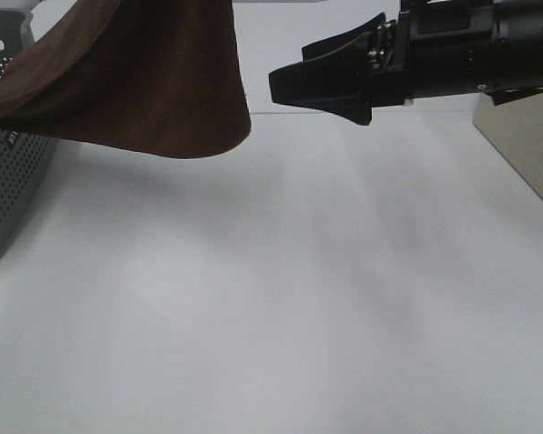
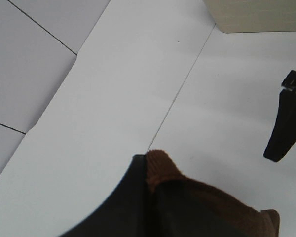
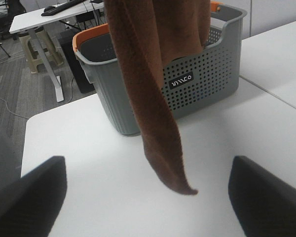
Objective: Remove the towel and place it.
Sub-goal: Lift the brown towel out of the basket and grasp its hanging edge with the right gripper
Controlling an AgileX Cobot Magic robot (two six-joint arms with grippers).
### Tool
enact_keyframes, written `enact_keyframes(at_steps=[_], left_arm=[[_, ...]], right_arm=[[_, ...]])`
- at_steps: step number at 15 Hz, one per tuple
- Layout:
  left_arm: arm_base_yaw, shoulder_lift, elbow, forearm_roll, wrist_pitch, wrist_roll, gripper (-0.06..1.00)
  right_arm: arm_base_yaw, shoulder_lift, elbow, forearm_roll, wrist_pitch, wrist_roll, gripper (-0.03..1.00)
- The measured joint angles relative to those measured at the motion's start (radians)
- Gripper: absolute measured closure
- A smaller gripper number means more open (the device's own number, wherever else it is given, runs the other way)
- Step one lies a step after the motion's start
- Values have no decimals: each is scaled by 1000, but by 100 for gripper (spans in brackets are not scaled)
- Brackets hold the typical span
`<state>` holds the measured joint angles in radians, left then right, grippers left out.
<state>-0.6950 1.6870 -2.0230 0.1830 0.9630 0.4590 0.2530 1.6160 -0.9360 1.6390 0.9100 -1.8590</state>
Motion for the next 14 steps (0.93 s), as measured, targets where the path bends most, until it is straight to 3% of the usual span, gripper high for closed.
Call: enact_keyframes(at_steps=[4, 7, 12, 14], left_arm=[[0, 2, 0, -10, -25, 0, 94], [0, 2, 0, -21, -105, 0, 94], [0, 5, 0, -34, -121, 0, 94], [0, 5, 0, -36, -121, -3, 94]], right_arm=[[12, 88, -45, 2, 26, -14, 12], [26, 134, -51, 1, 46, -22, 12], [112, 167, -125, 5, 16, -25, 12], [139, 167, -127, 7, -5, -25, 21]])
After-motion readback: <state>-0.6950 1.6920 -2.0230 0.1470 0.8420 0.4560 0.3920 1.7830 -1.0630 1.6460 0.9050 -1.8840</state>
